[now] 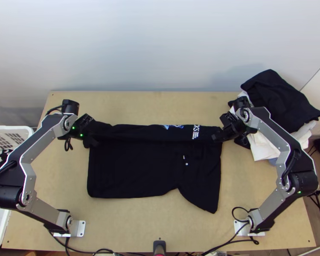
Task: Fold the t-shirt
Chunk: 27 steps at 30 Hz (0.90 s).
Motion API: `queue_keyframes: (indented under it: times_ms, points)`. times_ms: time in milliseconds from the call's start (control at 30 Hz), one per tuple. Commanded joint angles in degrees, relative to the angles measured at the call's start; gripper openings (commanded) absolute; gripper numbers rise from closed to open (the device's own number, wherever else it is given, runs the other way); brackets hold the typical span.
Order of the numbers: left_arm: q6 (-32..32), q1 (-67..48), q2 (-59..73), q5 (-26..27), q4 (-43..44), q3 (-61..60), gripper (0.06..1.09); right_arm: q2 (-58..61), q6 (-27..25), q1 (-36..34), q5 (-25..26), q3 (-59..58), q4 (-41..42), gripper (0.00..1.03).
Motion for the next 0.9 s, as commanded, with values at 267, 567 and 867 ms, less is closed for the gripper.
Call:
queue_keyframes:
  times_ms: [267,567,867]
  points:
    - [-0.03,-0.35,-2.45,-0.23,1.97,-3.34,1.05,0.45,0.71,-0.35,0.17,1.65,0.48,0.71]
    - [0.85,5.72,-6.05,-0.4,1.44,-0.35,1.05,-4.38,-0.7,-2.81,2.89,4.55,-4.09,0.99]
    - [3.48,-0.43,-21.7,-0.49,-9.64,-4.39,1.05,-15.28,-1.76,2.99,3.07,-2.75,-11.12,0.99]
